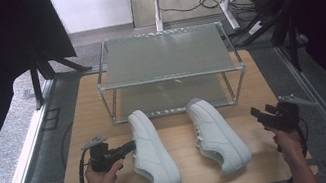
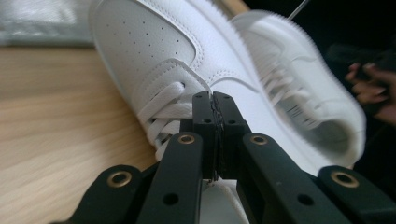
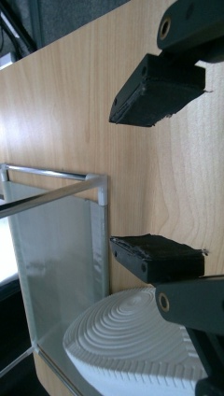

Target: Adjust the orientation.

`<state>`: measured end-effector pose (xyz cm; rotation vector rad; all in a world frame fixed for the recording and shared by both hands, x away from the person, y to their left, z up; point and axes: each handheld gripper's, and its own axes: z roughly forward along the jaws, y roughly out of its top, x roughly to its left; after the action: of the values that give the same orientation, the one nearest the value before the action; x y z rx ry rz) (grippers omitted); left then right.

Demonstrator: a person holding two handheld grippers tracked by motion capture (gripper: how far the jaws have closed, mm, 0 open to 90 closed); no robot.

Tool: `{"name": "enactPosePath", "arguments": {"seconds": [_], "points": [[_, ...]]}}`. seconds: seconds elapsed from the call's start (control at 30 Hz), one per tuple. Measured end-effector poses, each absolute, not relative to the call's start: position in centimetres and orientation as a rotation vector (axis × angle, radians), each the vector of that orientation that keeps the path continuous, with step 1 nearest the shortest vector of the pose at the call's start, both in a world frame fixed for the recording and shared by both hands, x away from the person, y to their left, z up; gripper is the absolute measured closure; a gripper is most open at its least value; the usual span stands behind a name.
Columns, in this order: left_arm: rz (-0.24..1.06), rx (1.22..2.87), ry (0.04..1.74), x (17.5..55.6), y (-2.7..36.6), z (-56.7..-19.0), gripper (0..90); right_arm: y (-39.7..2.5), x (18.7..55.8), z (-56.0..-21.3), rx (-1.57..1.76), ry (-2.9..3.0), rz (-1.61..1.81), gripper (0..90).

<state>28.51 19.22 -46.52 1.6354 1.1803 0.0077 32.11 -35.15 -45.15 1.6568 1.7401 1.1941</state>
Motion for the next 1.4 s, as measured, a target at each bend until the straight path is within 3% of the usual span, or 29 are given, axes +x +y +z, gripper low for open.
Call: {"name": "enactPosePath", "arguments": {"seconds": [0.33,0.67,0.9,1.07,1.4], "points": [[-0.067,1.660,1.114,31.4,15.5,-45.4,87.2,-35.0,32.0,-45.4,1.676,1.752,1.152,34.3],[-0.058,1.853,1.125,34.1,9.8,-45.5,89.9,-35.1,31.9,-45.7,1.682,1.767,1.118,33.9],[-0.031,1.790,1.062,32.5,10.2,-43.5,89.9,-35.5,31.7,-45.8,1.705,1.745,1.123,34.0],[-0.021,1.903,0.989,30.4,8.1,-43.1,89.9,-34.9,31.7,-45.9,1.692,1.768,1.111,33.8],[-0.012,1.965,0.969,29.2,6.2,-44.3,89.8,-34.9,31.5,-46.3,1.709,1.777,1.084,33.4]]}}
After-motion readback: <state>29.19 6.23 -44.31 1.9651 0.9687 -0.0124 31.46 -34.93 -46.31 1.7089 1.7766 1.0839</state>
